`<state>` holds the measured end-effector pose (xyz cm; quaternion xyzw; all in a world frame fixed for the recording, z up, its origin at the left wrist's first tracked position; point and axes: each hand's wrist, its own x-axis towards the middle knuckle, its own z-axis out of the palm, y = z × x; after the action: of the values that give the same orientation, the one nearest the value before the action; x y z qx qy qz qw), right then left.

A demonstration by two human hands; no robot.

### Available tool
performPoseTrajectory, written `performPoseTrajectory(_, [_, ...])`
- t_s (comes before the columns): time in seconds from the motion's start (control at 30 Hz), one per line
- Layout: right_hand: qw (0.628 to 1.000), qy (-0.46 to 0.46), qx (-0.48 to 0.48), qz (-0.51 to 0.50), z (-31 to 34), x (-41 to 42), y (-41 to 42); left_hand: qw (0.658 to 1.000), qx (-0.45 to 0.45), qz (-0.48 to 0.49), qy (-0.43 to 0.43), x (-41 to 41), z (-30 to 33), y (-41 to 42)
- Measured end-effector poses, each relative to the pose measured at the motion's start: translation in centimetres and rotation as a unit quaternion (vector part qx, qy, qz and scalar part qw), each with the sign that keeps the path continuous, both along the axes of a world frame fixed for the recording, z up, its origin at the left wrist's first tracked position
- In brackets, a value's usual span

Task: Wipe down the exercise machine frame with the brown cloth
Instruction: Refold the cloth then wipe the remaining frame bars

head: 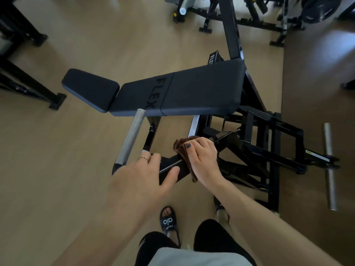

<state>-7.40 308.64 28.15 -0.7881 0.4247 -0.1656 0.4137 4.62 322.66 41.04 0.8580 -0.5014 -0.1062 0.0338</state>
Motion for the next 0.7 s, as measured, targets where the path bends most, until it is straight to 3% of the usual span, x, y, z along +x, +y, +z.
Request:
performPoseTrajectory(0.07, [0.999, 0.030, 0.023, 0.009, -1.5, -1.0, -2.8, 0.997, 0.061, -0.017, -0.039, -1.4, -1.3, -4.0])
performPoseTrajectory(0.23, [0.995, 0.093, 0.031, 0.030, -4.6, -2.9, -8.6, 0.984, 0.176, -0.025, -0.012, -4.7, -7.3, -12.7])
performPoseTrajectory(0.43, [0.987, 0.145, 0.036, 0.059, -8.5, -4.8, -14.1, 0.978, 0.205, -0.032, -0.029, -6.9, -13.2, -18.1])
performPoseTrajectory(0.7, [0.987, 0.156, 0.019, 0.028, -11.4, -6.2, -17.0, 0.977, 0.196, -0.051, -0.073, -7.3, -15.6, -19.8])
